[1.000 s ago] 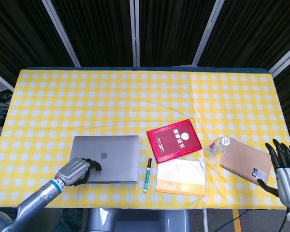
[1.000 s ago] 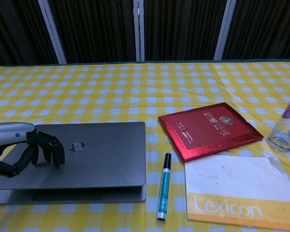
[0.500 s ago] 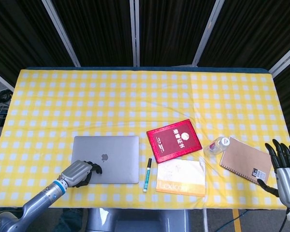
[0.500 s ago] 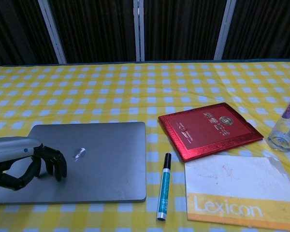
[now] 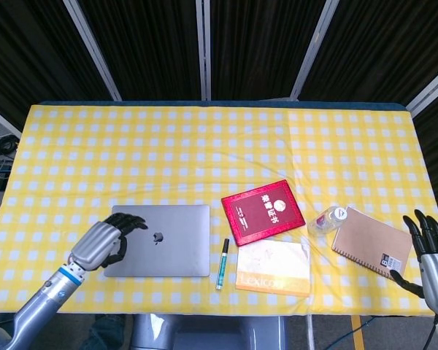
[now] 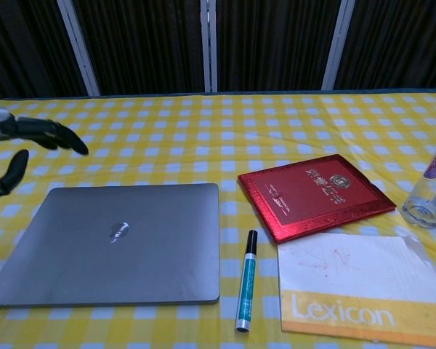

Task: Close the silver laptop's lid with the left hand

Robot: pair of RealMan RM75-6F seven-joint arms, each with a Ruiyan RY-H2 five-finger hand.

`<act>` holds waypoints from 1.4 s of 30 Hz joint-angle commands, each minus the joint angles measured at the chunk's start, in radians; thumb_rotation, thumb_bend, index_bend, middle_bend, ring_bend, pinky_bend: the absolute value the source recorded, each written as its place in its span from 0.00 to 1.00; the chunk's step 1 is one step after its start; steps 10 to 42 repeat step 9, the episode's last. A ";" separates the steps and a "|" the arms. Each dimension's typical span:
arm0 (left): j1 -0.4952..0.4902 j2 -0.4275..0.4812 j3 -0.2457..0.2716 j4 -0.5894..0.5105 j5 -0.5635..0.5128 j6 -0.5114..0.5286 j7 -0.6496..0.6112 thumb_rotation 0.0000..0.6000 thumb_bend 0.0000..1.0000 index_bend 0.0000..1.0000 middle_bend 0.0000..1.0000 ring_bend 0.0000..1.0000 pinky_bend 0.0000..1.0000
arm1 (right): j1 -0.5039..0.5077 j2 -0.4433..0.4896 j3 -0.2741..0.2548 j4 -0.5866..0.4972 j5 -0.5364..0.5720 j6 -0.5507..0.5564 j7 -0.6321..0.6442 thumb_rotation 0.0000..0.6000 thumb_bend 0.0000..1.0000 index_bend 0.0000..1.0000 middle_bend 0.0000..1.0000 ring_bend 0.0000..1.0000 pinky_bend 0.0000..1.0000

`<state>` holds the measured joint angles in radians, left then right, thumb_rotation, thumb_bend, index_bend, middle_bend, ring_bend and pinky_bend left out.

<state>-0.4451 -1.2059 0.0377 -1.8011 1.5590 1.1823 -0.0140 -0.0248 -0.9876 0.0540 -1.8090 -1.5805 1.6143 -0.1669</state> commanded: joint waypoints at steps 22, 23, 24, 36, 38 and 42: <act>0.236 -0.005 -0.017 -0.122 -0.120 0.321 0.486 1.00 0.00 0.00 0.00 0.00 0.00 | 0.002 0.006 0.001 -0.004 0.020 -0.017 0.002 1.00 0.00 0.01 0.00 0.00 0.00; 0.236 -0.005 -0.017 -0.122 -0.120 0.321 0.486 1.00 0.00 0.00 0.00 0.00 0.00 | 0.002 0.006 0.001 -0.004 0.020 -0.017 0.002 1.00 0.00 0.01 0.00 0.00 0.00; 0.236 -0.005 -0.017 -0.122 -0.120 0.321 0.486 1.00 0.00 0.00 0.00 0.00 0.00 | 0.002 0.006 0.001 -0.004 0.020 -0.017 0.002 1.00 0.00 0.01 0.00 0.00 0.00; 0.236 -0.005 -0.017 -0.122 -0.120 0.321 0.486 1.00 0.00 0.00 0.00 0.00 0.00 | 0.002 0.006 0.001 -0.004 0.020 -0.017 0.002 1.00 0.00 0.01 0.00 0.00 0.00; 0.236 -0.005 -0.017 -0.122 -0.120 0.321 0.486 1.00 0.00 0.00 0.00 0.00 0.00 | 0.002 0.006 0.001 -0.004 0.020 -0.017 0.002 1.00 0.00 0.01 0.00 0.00 0.00; 0.236 -0.005 -0.017 -0.122 -0.120 0.321 0.486 1.00 0.00 0.00 0.00 0.00 0.00 | 0.002 0.006 0.001 -0.004 0.020 -0.017 0.002 1.00 0.00 0.01 0.00 0.00 0.00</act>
